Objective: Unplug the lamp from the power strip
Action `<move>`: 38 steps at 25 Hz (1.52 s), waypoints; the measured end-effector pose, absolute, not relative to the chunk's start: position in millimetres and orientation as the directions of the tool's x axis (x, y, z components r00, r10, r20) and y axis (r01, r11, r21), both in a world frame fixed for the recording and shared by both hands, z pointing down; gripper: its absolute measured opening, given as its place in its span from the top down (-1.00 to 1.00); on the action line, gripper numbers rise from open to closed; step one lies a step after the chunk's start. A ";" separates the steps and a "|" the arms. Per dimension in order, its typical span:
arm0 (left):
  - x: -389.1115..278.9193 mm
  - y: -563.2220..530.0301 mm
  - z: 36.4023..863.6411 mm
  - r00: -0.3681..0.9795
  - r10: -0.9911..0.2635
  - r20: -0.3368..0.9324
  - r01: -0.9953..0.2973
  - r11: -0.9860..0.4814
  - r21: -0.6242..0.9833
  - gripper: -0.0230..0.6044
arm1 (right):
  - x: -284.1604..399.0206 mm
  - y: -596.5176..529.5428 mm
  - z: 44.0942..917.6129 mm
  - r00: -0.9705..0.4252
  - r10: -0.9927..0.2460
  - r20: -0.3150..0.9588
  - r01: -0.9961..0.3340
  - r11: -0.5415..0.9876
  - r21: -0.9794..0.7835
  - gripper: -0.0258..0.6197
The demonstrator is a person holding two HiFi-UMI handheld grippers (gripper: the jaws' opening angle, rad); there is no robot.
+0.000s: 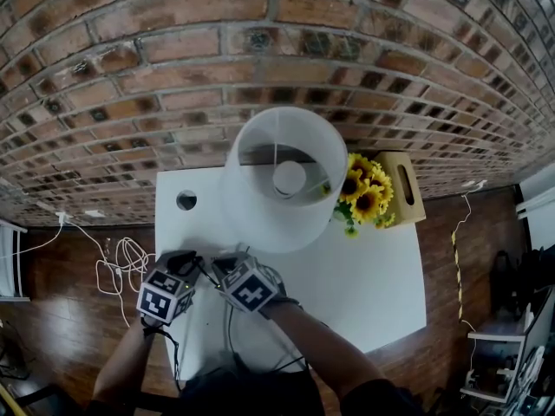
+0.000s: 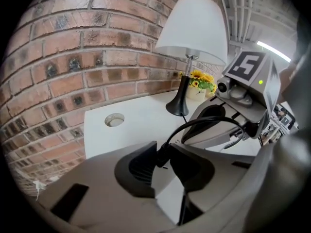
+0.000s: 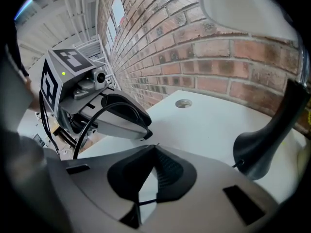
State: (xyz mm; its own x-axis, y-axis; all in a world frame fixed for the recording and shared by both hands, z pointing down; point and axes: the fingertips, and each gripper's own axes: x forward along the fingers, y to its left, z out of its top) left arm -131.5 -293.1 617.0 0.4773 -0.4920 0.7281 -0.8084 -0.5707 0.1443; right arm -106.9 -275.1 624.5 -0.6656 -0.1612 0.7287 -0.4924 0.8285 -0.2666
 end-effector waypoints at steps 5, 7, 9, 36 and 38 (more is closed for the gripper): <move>-138.3 -294.9 620.3 0.473 -0.530 0.704 -0.839 -0.514 0.177 0.60 | -104.2 -279.9 625.7 -0.674 -0.162 0.721 -0.522 0.794 -0.310 0.91; -139.5 -295.2 618.9 0.474 -0.546 0.691 -0.855 -0.474 0.213 0.60 | -103.8 -281.2 628.6 -0.681 -0.166 0.713 -0.528 0.786 -0.321 0.91; -138.2 -295.5 617.7 0.481 -0.545 0.686 -0.855 -0.463 0.232 0.60 | -104.1 -279.0 626.5 -0.683 -0.167 0.711 -0.527 0.786 -0.322 0.91; -131.8 -287.8 609.7 0.468 -0.515 0.718 -0.802 -0.589 0.101 0.61 | -109.9 -275.0 625.9 -0.624 -0.187 0.759 -0.496 0.845 -0.199 0.92; -130.3 -288.3 609.7 0.472 -0.500 0.726 -0.786 -0.612 0.089 0.61 | -109.9 -275.1 626.0 -0.620 -0.186 0.763 -0.494 0.847 -0.195 0.92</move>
State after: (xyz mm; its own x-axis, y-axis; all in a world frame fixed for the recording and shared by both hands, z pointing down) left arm -130.3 -288.3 609.7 0.4717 -0.4998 0.7264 -0.7856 -0.6124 0.0888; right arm -109.9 -275.1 626.0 -0.6195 -0.1856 0.7627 -0.4941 0.8472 -0.1952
